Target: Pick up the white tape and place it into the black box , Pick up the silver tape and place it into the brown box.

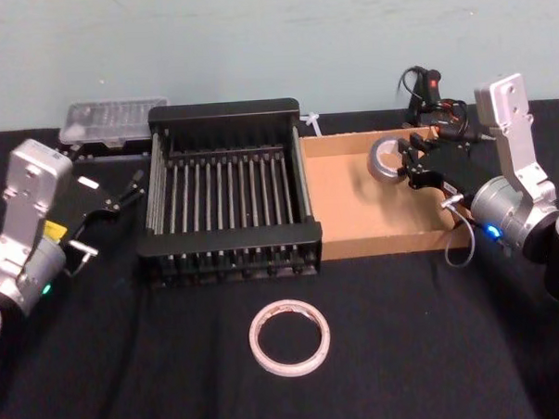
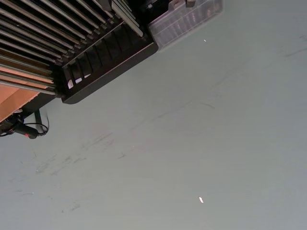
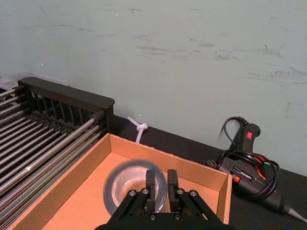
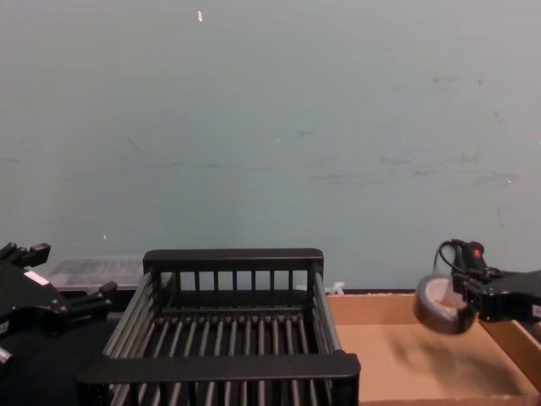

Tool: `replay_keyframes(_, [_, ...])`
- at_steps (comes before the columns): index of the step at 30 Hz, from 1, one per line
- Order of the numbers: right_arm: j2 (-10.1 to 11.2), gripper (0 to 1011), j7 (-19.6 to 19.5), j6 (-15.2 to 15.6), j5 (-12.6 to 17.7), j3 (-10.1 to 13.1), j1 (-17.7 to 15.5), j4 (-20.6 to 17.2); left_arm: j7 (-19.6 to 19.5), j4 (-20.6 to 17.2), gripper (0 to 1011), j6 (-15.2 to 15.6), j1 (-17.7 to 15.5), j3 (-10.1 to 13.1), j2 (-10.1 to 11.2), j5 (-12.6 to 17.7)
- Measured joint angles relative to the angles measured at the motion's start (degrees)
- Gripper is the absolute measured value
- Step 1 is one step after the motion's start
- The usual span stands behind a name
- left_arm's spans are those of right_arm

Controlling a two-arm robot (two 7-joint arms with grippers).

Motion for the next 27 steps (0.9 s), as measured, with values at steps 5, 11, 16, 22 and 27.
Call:
replay_keyframes(5, [0.0, 291, 0.0, 0.0, 0.0, 0.0, -0.1, -0.1, 0.0, 0.0, 1001, 0.0, 0.0, 0.0, 0.0, 0.0])
replay_keyframes(11, [0.1, 473, -0.1, 0.0, 0.1, 0.0, -0.1, -0.2, 0.0, 0.0, 1001, 0.0, 0.0, 0.0, 0.0, 0.0])
replay_keyframes(16, [0.1, 630, -0.1, 0.0, 0.1, 0.1, -0.2, -0.2, 0.0, 0.0, 1001, 0.0, 0.0, 0.0, 0.0, 0.0])
replay_keyframes(22, [0.1, 825, -0.1, 0.0, 0.2, 0.1, -0.2, -0.3, 0.0, 0.0, 1001, 0.0, 0.0, 0.0, 0.0, 0.0])
replay_keyframes(27, [0.1, 944, -0.1, 0.0, 0.2, 0.1, -0.2, -0.3, 0.0, 0.0, 1001, 0.0, 0.0, 0.0, 0.0, 0.0])
